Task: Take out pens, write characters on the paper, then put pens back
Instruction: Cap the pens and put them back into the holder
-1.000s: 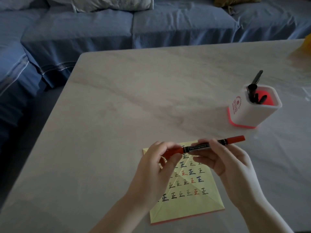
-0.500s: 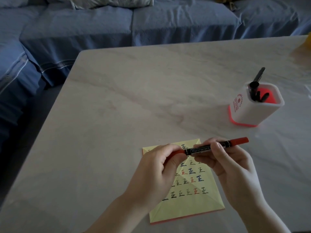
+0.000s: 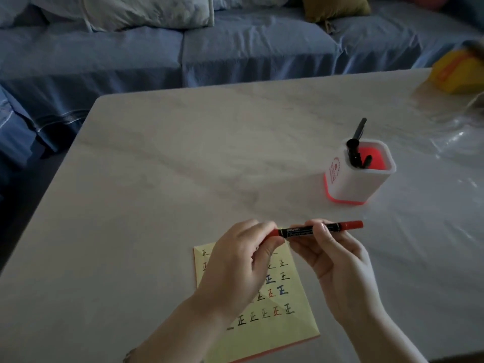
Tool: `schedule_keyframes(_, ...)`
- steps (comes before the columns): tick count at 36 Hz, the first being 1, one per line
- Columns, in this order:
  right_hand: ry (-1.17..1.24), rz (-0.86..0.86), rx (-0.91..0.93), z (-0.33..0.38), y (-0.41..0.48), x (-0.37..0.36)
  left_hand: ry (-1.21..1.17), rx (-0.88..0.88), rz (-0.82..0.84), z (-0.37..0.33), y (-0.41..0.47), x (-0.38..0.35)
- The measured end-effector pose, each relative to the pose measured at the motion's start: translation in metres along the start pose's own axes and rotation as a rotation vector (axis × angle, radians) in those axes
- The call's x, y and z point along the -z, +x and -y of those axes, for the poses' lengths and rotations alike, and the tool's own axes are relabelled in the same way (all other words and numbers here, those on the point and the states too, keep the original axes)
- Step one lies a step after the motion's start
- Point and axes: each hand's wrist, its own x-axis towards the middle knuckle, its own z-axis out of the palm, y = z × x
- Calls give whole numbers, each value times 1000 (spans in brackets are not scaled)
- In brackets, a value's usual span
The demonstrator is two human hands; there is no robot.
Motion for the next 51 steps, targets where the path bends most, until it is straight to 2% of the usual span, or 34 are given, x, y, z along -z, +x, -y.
schedule_keyframes(3, -87, -62, 53, 12, 11, 10, -103, 70, 58, -7, 15, -16)
schedule_keyframes(6, -215, -156, 213, 26, 22, 23, -212, 169, 109, -14, 40, -34)
schedule_keyframes(9, -373, -261, 543, 47, 35, 42, -301, 246, 140, -20, 73, -56)
schedule_keyframes(12, -509, -287, 923, 72, 48, 60, -253, 262, 99, -20, 109, -81)
schedule_keyframes(14, -590, -329, 1075, 84, 59, 70, -260, 304, 120, -20, 130, -94)
schedule_keyframes(15, -626, -354, 1093, 89, 65, 74, -274, 327, 141, -21, 140, -98)
schedule_keyframes(18, -805, -408, 957, 92, 87, 80, -306, 353, 209, -23, 157, -110)
schedule_keyframes(21, -1086, -375, 781, 84, 105, 83, -414, 358, 237, -23, 161, -114)
schedule_keyframes(25, -1185, -312, 578, 81, 115, 79, -524, 346, 280, -18, 164, -113)
schedule_keyframes(33, -1323, -271, 649, 94, 119, 80, -402, 290, 347, -10, 172, -110)
schedule_keyframes(38, -1416, -217, 745, 97, 114, 81, -392, 329, 373, -9, 174, -110)
schedule_keyframes(43, -1553, -56, 715, 88, 117, 86, -380, 346, 377, -8, 175, -112)
schedule_keyframes(47, -1411, -111, 648, 80, 113, 82, -351, 347, 385, -14, 174, -110)
schedule_keyframes(51, -1453, -147, 567, 75, 102, 85, -245, 312, 422, -17, 169, -108)
